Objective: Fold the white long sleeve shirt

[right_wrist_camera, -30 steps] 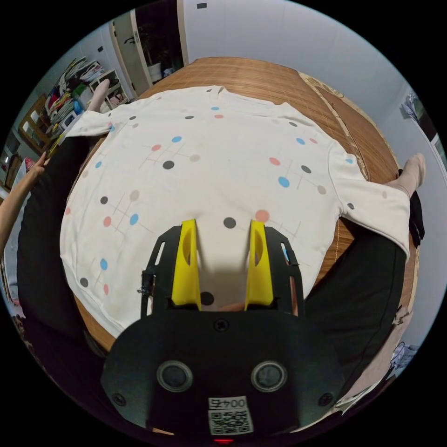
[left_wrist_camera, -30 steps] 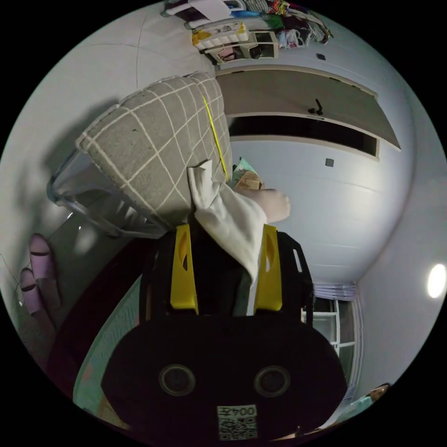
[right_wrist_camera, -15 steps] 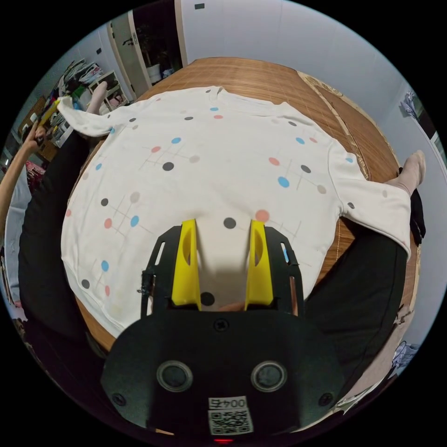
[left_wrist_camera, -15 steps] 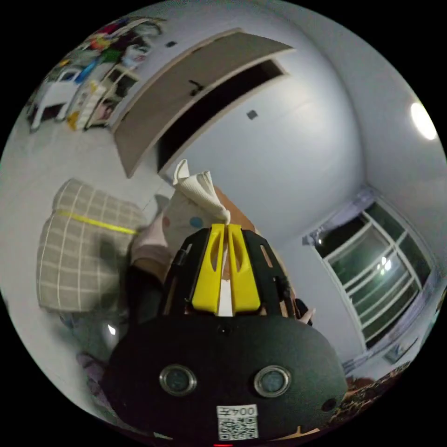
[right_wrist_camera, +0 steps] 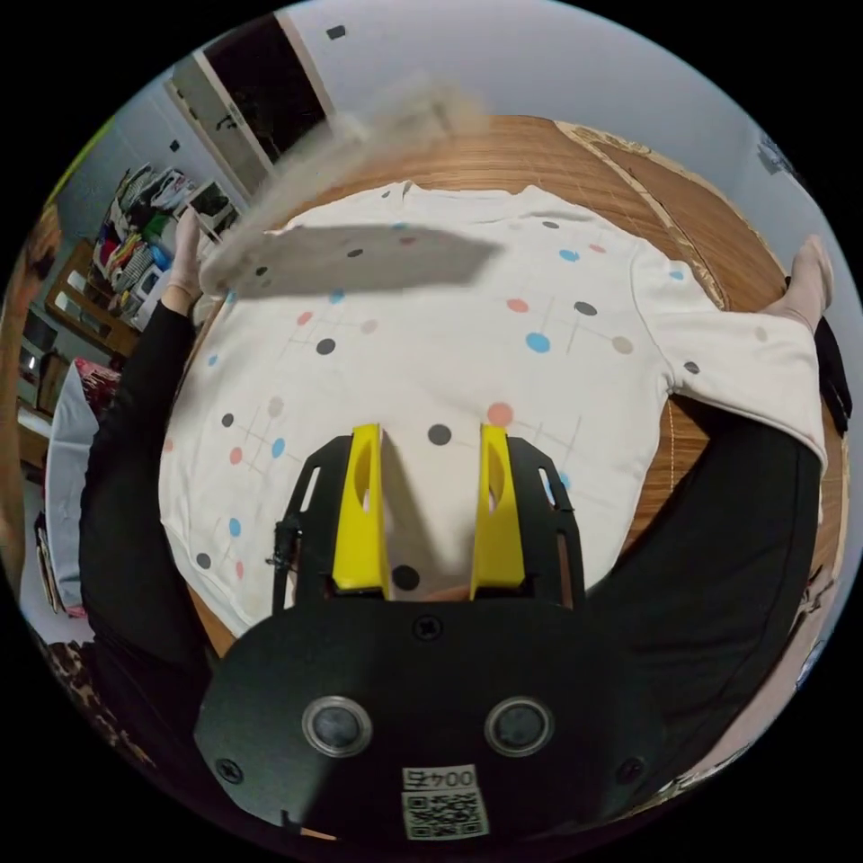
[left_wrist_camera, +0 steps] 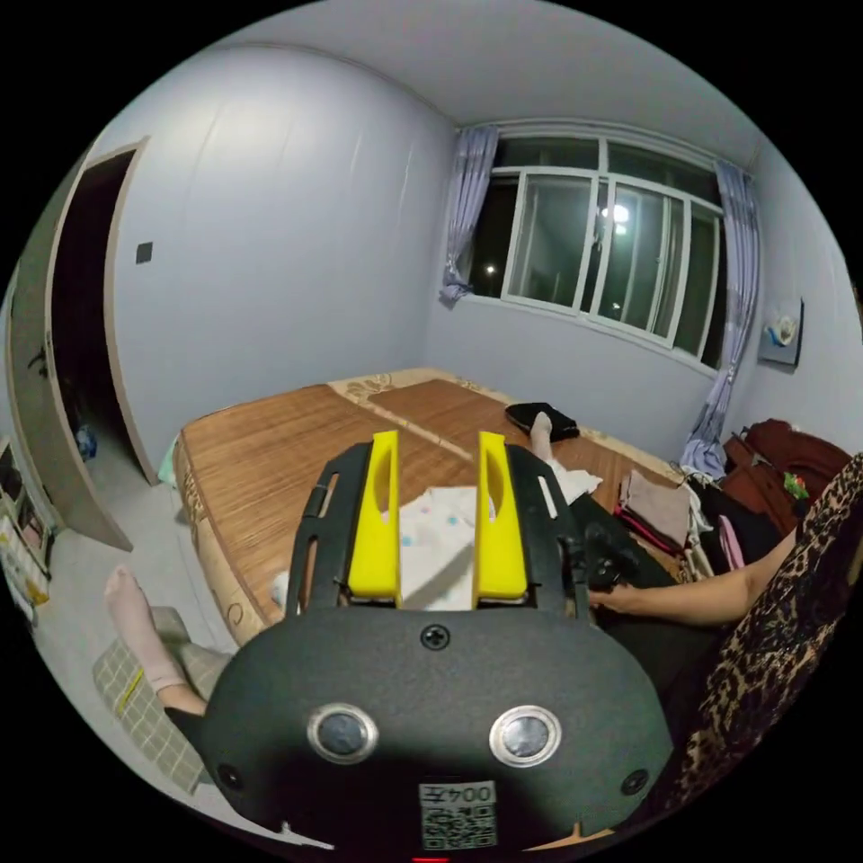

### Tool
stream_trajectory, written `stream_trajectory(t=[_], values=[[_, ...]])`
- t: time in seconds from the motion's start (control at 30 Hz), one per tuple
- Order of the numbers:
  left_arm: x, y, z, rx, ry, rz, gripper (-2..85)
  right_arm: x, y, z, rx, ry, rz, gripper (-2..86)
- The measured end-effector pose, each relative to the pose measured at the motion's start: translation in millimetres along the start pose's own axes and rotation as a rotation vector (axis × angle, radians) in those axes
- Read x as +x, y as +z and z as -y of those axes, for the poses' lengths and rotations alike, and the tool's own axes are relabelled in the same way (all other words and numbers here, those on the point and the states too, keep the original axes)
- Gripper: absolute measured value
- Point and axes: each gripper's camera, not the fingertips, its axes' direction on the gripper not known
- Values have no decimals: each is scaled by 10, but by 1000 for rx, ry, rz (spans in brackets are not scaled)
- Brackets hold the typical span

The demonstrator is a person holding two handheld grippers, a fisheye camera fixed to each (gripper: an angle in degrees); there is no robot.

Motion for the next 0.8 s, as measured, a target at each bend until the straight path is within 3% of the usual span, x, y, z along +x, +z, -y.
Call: stream_trajectory(t=[0.2, 0.3, 0.57, 0.8], values=[[30, 736, -1026, -346, -96, 247, 126, 179, 3, 12, 6, 32, 31, 133], [13, 1095, -1418, -428, -189, 288, 131, 225, 13, 17, 11, 34, 18, 136], [-97, 1808, -1742, -412, -405, 299, 132, 338, 8, 39, 27, 43, -22, 114], [23, 2204, -1892, -412, -376, 300, 120, 594, -229, 154, 281, 12, 52, 114]])
